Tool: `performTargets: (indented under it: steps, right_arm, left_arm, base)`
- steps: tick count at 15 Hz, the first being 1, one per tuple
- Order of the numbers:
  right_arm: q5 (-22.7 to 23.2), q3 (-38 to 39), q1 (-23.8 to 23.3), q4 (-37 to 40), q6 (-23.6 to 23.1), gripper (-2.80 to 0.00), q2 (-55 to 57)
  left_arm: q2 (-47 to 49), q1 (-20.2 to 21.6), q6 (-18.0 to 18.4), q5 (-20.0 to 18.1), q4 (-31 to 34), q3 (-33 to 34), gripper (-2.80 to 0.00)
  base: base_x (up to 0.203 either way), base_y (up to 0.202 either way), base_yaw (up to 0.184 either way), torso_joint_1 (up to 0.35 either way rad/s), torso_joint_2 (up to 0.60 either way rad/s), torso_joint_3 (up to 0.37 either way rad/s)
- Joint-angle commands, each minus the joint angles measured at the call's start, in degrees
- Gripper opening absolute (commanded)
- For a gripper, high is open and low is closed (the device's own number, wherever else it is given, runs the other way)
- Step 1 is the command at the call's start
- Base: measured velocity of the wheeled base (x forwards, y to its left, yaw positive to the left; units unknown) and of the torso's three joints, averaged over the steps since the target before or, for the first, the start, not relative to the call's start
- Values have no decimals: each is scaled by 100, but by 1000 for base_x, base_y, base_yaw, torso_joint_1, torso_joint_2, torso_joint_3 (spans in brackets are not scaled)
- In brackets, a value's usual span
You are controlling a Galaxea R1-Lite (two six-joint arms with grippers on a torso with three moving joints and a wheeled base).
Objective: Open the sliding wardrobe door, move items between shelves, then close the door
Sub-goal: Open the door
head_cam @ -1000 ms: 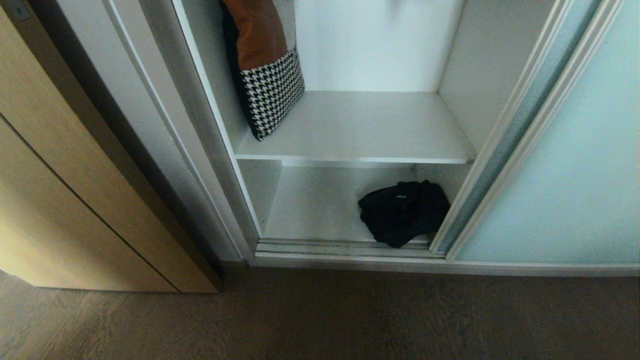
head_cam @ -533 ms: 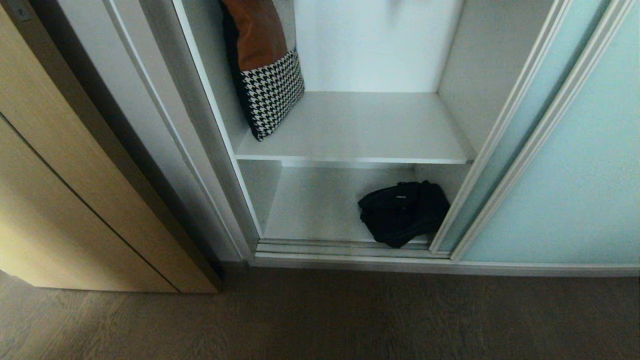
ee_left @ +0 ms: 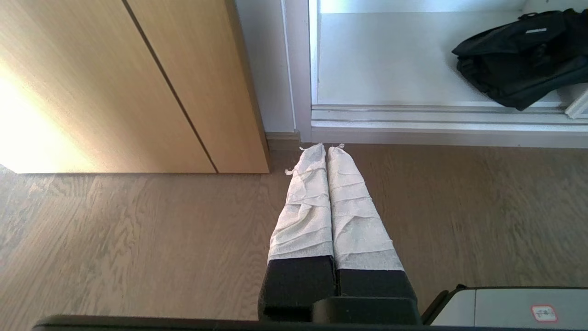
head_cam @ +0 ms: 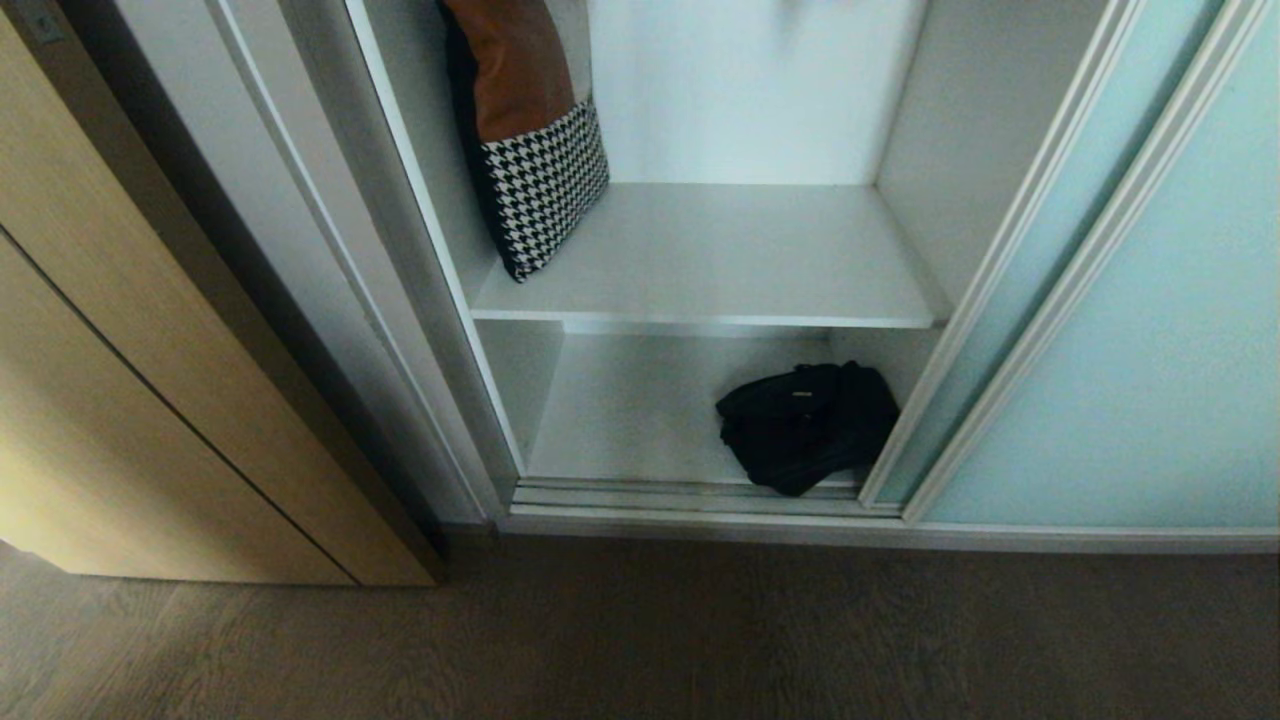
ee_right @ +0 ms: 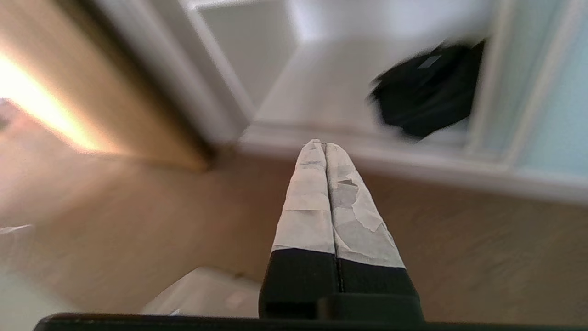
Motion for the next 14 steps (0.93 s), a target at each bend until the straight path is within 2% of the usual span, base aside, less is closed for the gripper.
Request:
performTargets:
  steps: [1, 4, 9, 12, 14]
  right_arm:
    - [502, 45, 5, 149, 157, -280, 18]
    - [474, 36, 5, 255, 39, -280, 16]
    - [-520, 36, 5, 661, -290, -280, 16]
    - [-1082, 39, 271, 701, -598, -280, 19]
    - [-1115, 45, 568, 697, -607, -280, 27]
  left_arm:
    - [9, 2, 1, -2, -1, -1, -280]
    - [9, 2, 1, -2, 4, -1, -280]
    - [9, 2, 1, -2, 4, -1, -280]
    - [9, 2, 1, -2, 4, -1, -280]
    - [9, 2, 1, -2, -4, -1, -280]
  base:
    - [0, 0, 0, 0, 0, 0]
    - [0, 0, 0, 0, 0, 0]
    - [0, 0, 0, 0, 0, 0]
    - [0, 0, 0, 0, 0, 0]
    - [0, 0, 0, 0, 0, 0]
